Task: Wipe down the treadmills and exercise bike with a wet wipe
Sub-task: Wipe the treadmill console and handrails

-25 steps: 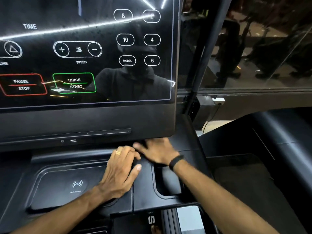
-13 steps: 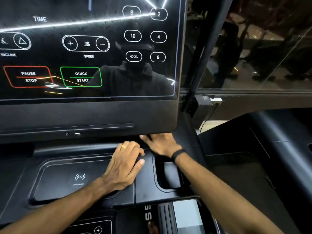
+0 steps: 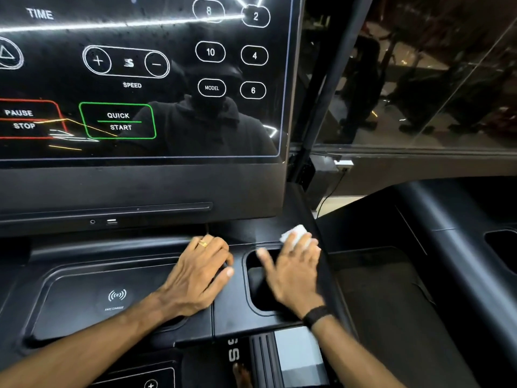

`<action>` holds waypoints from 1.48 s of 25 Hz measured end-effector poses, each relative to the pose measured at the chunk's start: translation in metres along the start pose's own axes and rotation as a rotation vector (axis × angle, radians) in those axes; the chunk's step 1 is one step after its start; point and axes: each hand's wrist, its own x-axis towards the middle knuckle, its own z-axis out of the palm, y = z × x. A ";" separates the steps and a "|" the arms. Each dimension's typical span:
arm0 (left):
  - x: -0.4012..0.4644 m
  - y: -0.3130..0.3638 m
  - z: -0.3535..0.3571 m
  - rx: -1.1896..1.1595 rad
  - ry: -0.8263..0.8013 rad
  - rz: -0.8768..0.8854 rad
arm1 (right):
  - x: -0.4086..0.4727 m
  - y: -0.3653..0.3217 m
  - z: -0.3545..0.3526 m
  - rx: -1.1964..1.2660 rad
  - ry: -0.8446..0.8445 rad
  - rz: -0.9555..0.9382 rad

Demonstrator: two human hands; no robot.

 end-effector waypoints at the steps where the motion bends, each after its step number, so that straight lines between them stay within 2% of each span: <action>1: 0.000 0.000 0.000 0.001 0.005 0.000 | -0.011 -0.018 0.008 0.035 0.027 -0.072; 4: 0.001 0.001 -0.001 -0.017 0.018 0.001 | -0.038 -0.046 0.020 0.045 0.069 -0.504; 5: 0.001 0.001 -0.001 -0.028 0.022 -0.002 | -0.041 -0.045 0.014 0.065 0.063 -0.587; 8: 0.001 0.001 0.000 -0.026 0.029 0.010 | -0.038 -0.021 0.005 0.113 0.036 -0.719; 11: 0.002 0.002 0.000 0.000 0.025 0.047 | -0.038 0.004 0.005 0.035 0.030 -0.755; 14: 0.003 0.002 0.001 0.023 0.004 0.114 | -0.018 0.010 -0.001 -0.018 0.076 -0.632; 19: 0.003 0.002 0.003 0.038 -0.037 0.234 | 0.017 0.047 -0.015 -0.066 0.093 -0.099; 22: 0.006 0.005 0.006 0.070 -0.061 0.288 | -0.005 0.047 -0.006 -0.130 -0.003 0.096; 24: 0.009 0.005 0.009 0.069 -0.082 0.329 | -0.024 0.034 -0.005 -0.041 -0.039 0.134; 28: 0.023 0.016 0.020 -0.003 -0.087 0.350 | -0.021 0.048 -0.005 0.081 0.000 -0.023; 31: 0.031 0.036 0.036 -0.087 -0.111 0.378 | -0.021 0.091 -0.003 0.168 -0.052 0.169; 34: 0.036 0.050 0.048 -0.122 -0.152 0.406 | -0.068 0.102 0.002 0.290 -0.110 0.316; 37: 0.043 0.060 0.056 -0.137 -0.180 0.440 | -0.112 0.068 0.004 0.130 -0.117 0.276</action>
